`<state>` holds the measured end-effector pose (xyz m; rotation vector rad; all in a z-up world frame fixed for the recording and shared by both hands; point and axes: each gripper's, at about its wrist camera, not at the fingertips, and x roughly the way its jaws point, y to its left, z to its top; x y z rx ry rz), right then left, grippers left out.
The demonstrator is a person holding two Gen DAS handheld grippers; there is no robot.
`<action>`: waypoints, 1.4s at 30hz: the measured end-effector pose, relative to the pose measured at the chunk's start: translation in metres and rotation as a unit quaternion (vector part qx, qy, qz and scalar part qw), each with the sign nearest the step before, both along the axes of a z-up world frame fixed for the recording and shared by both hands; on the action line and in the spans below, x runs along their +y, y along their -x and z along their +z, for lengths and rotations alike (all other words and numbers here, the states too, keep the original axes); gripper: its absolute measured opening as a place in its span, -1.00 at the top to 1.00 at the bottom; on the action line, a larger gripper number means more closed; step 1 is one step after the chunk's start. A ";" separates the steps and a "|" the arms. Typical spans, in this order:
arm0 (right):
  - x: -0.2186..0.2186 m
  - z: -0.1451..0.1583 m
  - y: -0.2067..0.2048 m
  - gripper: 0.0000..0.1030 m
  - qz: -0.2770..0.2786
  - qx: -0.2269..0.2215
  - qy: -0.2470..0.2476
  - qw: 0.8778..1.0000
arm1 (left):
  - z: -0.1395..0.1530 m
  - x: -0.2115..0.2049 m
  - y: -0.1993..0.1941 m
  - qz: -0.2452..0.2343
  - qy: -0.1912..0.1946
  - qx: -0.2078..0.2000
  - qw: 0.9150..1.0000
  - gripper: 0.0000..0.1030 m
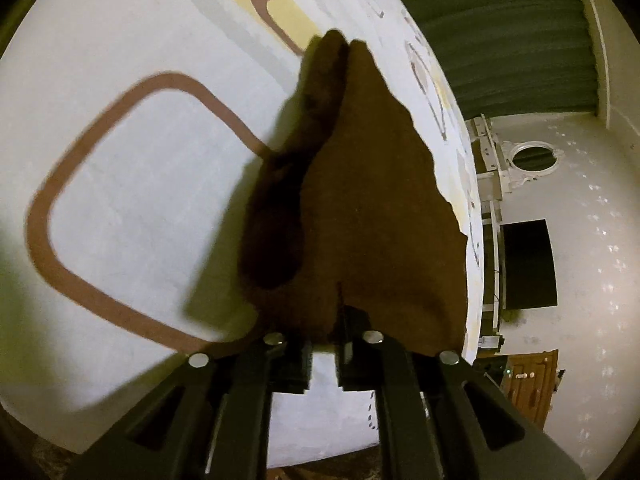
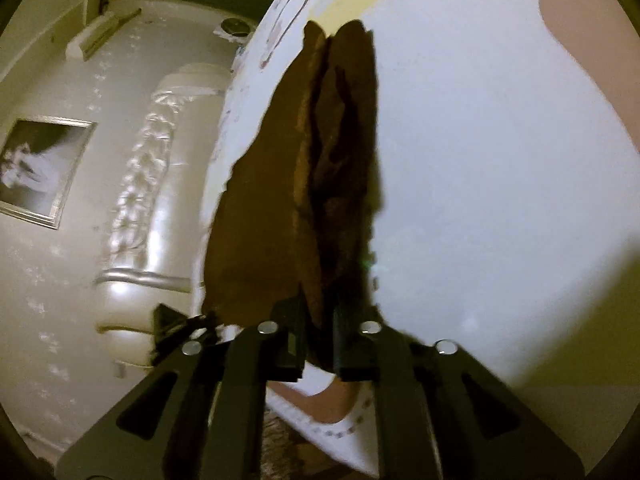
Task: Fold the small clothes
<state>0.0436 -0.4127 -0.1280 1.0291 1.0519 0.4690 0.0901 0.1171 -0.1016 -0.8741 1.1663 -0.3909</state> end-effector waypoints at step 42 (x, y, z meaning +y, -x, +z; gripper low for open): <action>-0.002 0.061 -0.058 0.33 -0.032 -0.021 0.159 0.987 | 0.017 -0.015 -0.038 -0.033 -0.084 -0.042 0.995 0.13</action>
